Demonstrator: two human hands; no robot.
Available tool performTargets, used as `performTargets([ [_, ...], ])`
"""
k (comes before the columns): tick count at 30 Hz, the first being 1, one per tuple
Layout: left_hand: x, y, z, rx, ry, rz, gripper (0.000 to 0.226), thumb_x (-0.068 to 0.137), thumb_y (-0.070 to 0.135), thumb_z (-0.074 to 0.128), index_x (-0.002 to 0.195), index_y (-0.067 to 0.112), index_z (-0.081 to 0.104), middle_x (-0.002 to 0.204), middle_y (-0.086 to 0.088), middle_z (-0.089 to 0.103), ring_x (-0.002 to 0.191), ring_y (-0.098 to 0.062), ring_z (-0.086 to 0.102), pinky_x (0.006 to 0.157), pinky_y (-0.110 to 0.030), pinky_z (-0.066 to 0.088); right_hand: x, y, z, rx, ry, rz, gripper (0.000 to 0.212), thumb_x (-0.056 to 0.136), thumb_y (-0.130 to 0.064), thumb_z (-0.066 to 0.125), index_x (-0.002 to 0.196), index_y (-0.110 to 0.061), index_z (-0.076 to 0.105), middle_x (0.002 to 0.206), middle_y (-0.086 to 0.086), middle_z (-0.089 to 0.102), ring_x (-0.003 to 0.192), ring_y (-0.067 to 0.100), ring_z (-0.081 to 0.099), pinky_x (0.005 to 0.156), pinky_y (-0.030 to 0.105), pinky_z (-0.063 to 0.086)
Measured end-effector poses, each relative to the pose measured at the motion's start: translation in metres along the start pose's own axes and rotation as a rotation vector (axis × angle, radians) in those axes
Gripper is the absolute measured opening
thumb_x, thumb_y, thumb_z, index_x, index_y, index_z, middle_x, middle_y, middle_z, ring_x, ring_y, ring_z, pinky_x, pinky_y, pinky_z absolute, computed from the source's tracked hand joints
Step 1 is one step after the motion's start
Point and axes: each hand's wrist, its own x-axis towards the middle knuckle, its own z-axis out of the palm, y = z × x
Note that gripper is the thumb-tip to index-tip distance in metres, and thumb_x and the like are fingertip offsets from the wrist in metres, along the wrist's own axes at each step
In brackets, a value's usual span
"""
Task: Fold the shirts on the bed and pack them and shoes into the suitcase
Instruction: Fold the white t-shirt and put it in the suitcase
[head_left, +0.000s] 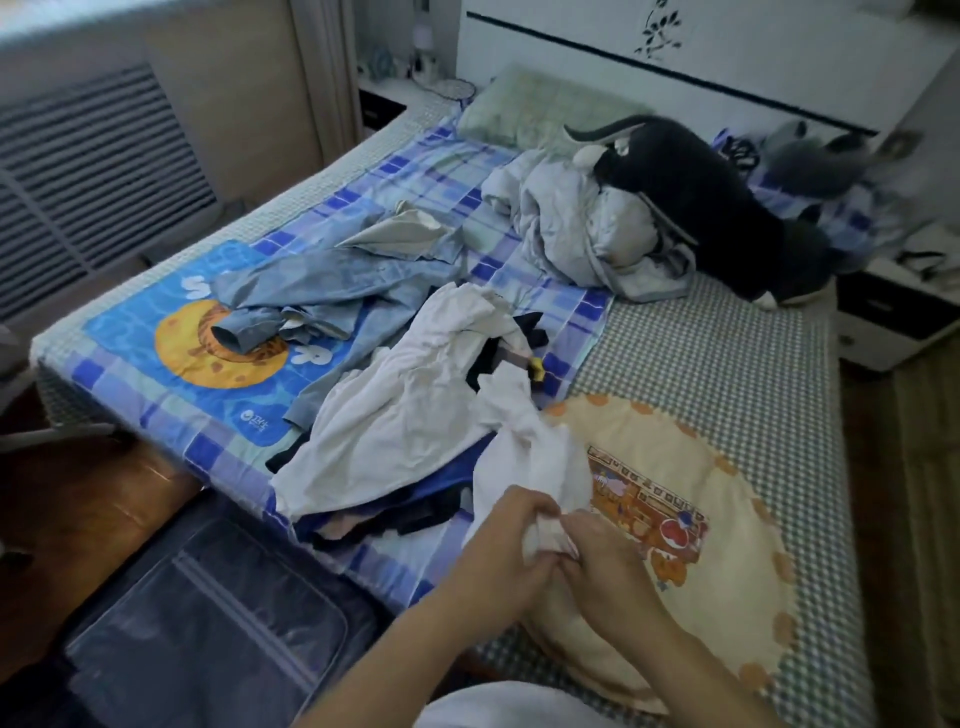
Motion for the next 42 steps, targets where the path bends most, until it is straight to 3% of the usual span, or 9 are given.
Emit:
performTargets([
  [4, -0.007, 0.004, 0.054, -0.106, 0.078, -0.14, 0.061, 0.079, 0.034, 0.072, 0.13, 0.044, 0.042, 0.122, 0.02, 0.048, 0.101, 0.0, 0.055, 0.08, -0.015, 0.046, -0.033, 0.026, -0.032, 0.221, -0.021, 0.041, 0.017, 0.096, -0.025, 0.058, 0.101, -0.033, 0.072, 0.093, -0.023, 0.071, 0.091, -0.007, 0.063, 0.074, 0.018, 0.048],
  [9, -0.017, 0.004, 0.109, 0.106, 0.19, -0.29, 0.028, 0.097, 0.02, 0.06, 0.109, 0.045, 0.059, 0.102, 0.018, 0.066, 0.085, 0.005, 0.061, 0.074, -0.017, 0.052, -0.061, 0.046, -0.084, 0.589, 0.052, 0.279, 0.025, 0.105, -0.017, 0.048, 0.109, -0.022, 0.072, 0.102, -0.007, 0.075, 0.102, 0.009, 0.069, 0.079, 0.02, 0.052],
  [12, -0.029, -0.008, 0.121, 0.186, 0.092, -0.419, 0.028, 0.095, 0.034, 0.064, 0.123, 0.037, 0.064, 0.115, 0.018, 0.065, 0.103, 0.003, 0.059, 0.095, -0.03, 0.053, -0.075, 0.045, -0.122, 0.669, 0.083, 0.254, 0.029, 0.107, -0.024, 0.043, 0.114, -0.026, 0.071, 0.106, -0.01, 0.075, 0.102, 0.006, 0.069, 0.084, 0.026, 0.054],
  [17, -0.025, 0.023, 0.138, -0.031, -0.227, -0.355, 0.067, 0.077, 0.06, 0.077, 0.136, 0.045, 0.048, 0.129, 0.03, 0.056, 0.116, 0.013, 0.051, 0.091, -0.014, 0.046, -0.084, 0.038, -0.167, 0.938, 0.146, 0.194, 0.034, 0.108, -0.036, 0.041, 0.114, -0.022, 0.072, 0.11, 0.003, 0.076, 0.107, 0.023, 0.07, 0.096, 0.048, 0.055],
  [23, -0.004, 0.052, 0.135, -0.003, 0.408, -0.291, 0.015, 0.101, 0.017, 0.053, 0.088, 0.015, 0.046, 0.079, -0.001, 0.05, 0.065, -0.008, 0.047, 0.064, -0.029, 0.042, -0.069, 0.041, -0.222, 1.033, 0.415, 0.143, 0.029, 0.107, -0.027, 0.047, 0.096, -0.02, 0.073, 0.102, 0.005, 0.076, 0.099, 0.023, 0.072, 0.086, 0.042, 0.056],
  [26, -0.004, 0.075, 0.077, -0.04, 0.832, -0.252, 0.009, 0.101, 0.012, 0.054, 0.095, 0.011, 0.047, 0.079, -0.002, 0.051, 0.07, -0.018, 0.047, 0.061, -0.036, 0.036, -0.054, 0.072, -0.246, 0.784, 0.576, 0.223, 0.022, 0.104, -0.023, 0.05, 0.089, -0.023, 0.067, 0.093, 0.004, 0.071, 0.086, 0.022, 0.067, 0.069, 0.033, 0.053],
  [30, 0.018, 0.078, -0.003, 0.539, 0.766, -0.14, 0.012, 0.097, 0.019, 0.063, 0.09, 0.009, 0.062, 0.081, -0.012, 0.064, 0.079, -0.034, 0.057, 0.064, -0.039, 0.033, -0.034, 0.122, -0.248, 0.379, 0.468, 0.247, 0.027, 0.098, -0.021, 0.062, 0.071, -0.021, 0.063, 0.07, 0.001, 0.062, 0.069, 0.025, 0.059, 0.055, 0.028, 0.04],
  [37, 0.067, 0.077, -0.073, 1.101, 0.453, -0.282, 0.028, 0.104, 0.039, 0.042, 0.097, 0.017, 0.057, 0.101, -0.013, 0.066, 0.095, -0.038, 0.063, 0.068, -0.04, 0.045, -0.031, 0.167, -0.231, -0.664, -0.396, -0.028, 0.014, 0.087, -0.029, 0.068, 0.099, -0.028, 0.06, 0.098, -0.009, 0.062, 0.085, 0.013, 0.056, 0.068, 0.022, 0.043],
  [42, 0.132, 0.146, -0.076, 1.298, 0.236, -0.023, 0.017, 0.105, 0.028, 0.041, 0.106, 0.019, 0.056, 0.109, -0.009, 0.061, 0.099, -0.035, 0.063, 0.072, -0.038, 0.044, 0.008, 0.2, -0.285, -0.57, 0.066, 0.372, 0.017, 0.1, -0.024, 0.052, 0.109, -0.017, 0.066, 0.095, 0.005, 0.061, 0.083, 0.023, 0.059, 0.066, 0.031, 0.047],
])
